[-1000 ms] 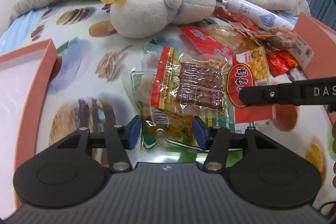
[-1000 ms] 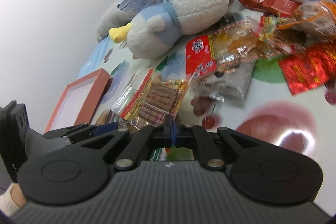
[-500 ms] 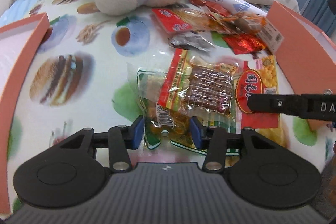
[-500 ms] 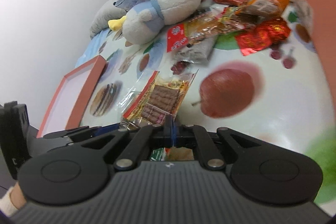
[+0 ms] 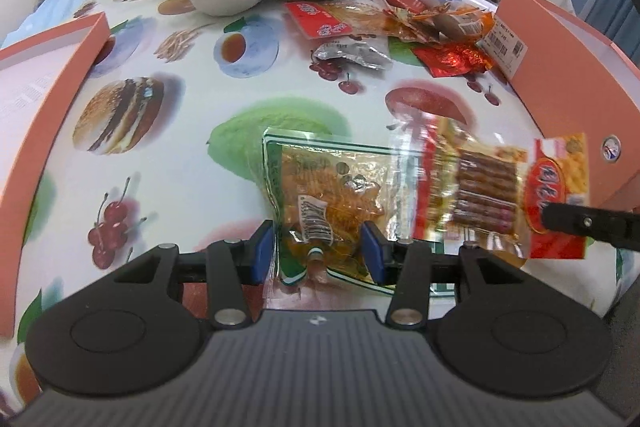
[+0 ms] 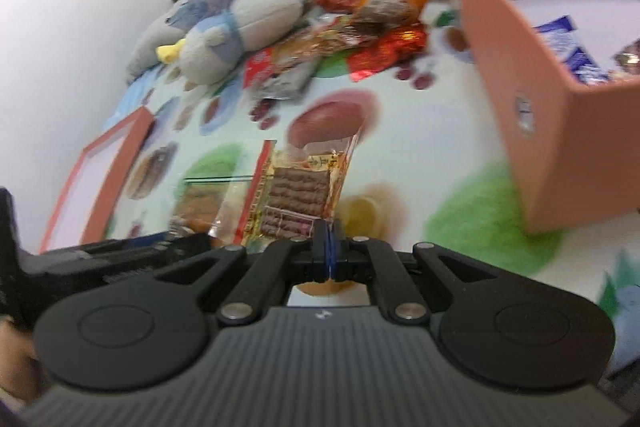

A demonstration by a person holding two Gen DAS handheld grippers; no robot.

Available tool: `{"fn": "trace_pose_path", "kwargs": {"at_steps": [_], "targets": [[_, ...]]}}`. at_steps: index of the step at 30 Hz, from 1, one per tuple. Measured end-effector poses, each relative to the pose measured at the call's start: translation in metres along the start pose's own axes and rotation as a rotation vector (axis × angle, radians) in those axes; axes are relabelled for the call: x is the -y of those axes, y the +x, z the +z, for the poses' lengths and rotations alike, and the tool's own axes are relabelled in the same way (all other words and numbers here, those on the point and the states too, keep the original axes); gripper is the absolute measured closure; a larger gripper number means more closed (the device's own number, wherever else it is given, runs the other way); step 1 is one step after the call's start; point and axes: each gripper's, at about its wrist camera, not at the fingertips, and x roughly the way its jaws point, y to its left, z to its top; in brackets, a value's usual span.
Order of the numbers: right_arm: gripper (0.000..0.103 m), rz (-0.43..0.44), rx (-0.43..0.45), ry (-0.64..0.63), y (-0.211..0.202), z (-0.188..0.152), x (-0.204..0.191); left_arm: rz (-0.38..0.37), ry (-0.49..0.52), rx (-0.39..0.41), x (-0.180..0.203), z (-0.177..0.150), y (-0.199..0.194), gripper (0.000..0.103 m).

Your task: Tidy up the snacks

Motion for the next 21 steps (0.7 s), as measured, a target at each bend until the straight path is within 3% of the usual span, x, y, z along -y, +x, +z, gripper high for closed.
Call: {"fn": "trace_pose_path", "kwargs": {"at_steps": [8, 9, 11, 12, 13, 21], "targets": [[0.093, -0.005, -0.030, -0.023, -0.009, -0.016, 0.014, 0.032, -0.047, -0.010, -0.002, 0.000, -0.004, 0.051], [0.089, -0.008, -0.031, -0.039, -0.010, -0.016, 0.013, 0.035, -0.056, -0.011, -0.003, -0.001, -0.004, 0.051], [0.068, -0.018, -0.037, -0.063, -0.012, -0.016, 0.013, 0.038, -0.071, -0.013, -0.002, -0.001, -0.004, 0.051], [0.050, -0.011, -0.036, -0.075, -0.014, -0.016, 0.012, 0.040, -0.073, -0.013, -0.002, -0.001, -0.004, 0.051], [0.041, -0.003, -0.035, -0.085, -0.015, -0.016, 0.012, 0.043, -0.074, -0.013, -0.002, -0.001, -0.005, 0.051], [0.039, 0.039, -0.031, -0.193, -0.038, -0.020, -0.001, 0.046, -0.080, -0.015, 0.000, -0.001, -0.005, 0.051]]}}
